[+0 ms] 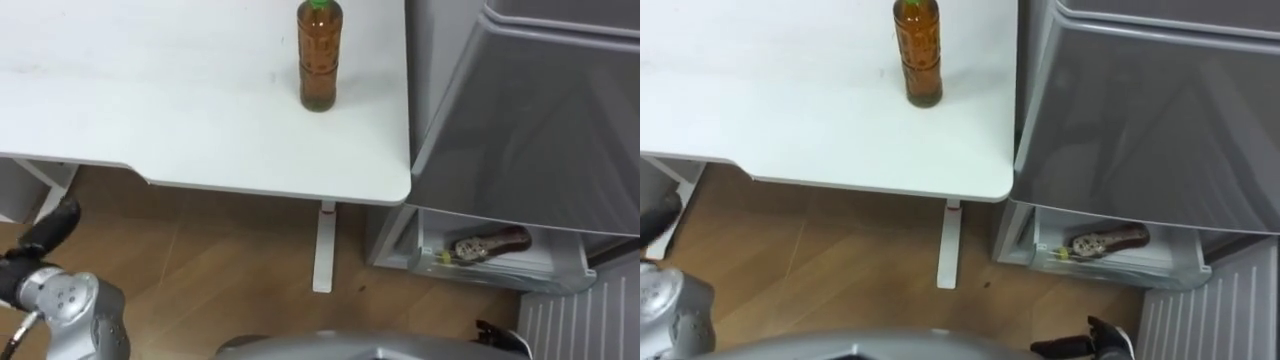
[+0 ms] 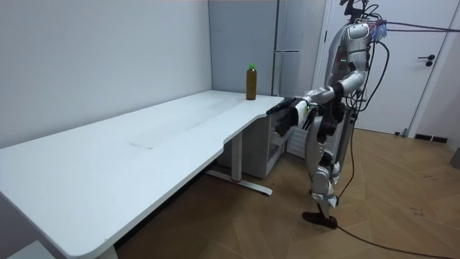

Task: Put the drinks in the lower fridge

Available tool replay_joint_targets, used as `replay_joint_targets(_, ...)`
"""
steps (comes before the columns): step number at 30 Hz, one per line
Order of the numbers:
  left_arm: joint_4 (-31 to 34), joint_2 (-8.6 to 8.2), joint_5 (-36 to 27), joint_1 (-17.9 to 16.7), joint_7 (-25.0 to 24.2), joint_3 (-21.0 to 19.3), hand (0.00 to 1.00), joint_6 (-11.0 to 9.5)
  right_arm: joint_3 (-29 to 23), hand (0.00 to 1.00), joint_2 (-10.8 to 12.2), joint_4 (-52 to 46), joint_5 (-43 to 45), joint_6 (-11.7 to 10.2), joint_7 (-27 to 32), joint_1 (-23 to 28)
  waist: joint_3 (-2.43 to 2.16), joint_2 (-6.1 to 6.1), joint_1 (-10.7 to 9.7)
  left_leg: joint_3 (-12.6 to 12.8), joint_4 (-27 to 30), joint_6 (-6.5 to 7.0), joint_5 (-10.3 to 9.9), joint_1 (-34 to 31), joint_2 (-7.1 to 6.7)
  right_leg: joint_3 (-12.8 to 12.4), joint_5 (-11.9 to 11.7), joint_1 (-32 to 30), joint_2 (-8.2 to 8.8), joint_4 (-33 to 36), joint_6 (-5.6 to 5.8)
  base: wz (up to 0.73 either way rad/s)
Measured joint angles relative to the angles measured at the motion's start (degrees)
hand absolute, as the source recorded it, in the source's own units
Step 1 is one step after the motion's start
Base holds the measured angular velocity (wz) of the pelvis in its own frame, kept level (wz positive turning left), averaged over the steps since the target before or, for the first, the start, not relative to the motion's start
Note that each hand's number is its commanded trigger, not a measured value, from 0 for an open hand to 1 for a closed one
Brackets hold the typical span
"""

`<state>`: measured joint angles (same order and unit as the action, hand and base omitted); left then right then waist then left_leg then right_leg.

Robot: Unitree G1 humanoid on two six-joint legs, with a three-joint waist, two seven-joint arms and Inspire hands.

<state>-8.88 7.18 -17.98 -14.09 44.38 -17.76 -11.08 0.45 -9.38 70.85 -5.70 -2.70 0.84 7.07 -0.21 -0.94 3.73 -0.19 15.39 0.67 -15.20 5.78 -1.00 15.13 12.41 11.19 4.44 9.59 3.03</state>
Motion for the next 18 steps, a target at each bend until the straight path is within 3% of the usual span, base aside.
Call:
replay_joint_targets(5, 8.4, 0.35, 9.2, 0.2, -1.4, 1.1, 0.00, -0.8, 0.0, 0.00, 0.7, 0.1, 1.3, -1.5, -0.4, 0.0, 0.04, -0.21, -0.4, -0.1, 0.1, 0.03, 0.1, -0.1, -0.08, 0.7, 0.0, 0.2, 0.08, -0.1, 0.00, 0.06)
replay_joint_targets(12, 21.5, 0.42, 11.5, 1.1, -6.7, 4.7, 0.00, -1.1, 0.0, 0.00, 0.7, 0.2, 1.4, -2.2, -1.1, -0.1, 0.42, -0.44, -1.8, -0.4, 0.2, 0.03, 0.1, -0.2, -0.31, 0.8, 0.0, 0.7, 0.10, -0.9, 0.04, 0.01)
replay_joint_targets(18, 22.8, 0.49, 11.3, 4.4, -16.1, 8.4, 0.00, -1.5, 0.4, 0.00, 0.7, 0.3, 1.3, -3.7, -2.0, -0.3, 0.89, -0.66, -2.2, -0.4, 0.2, 0.04, 0.1, -0.4, -0.31, 0.6, 0.0, 0.6, 0.10, -0.9, 0.04, 0.00)
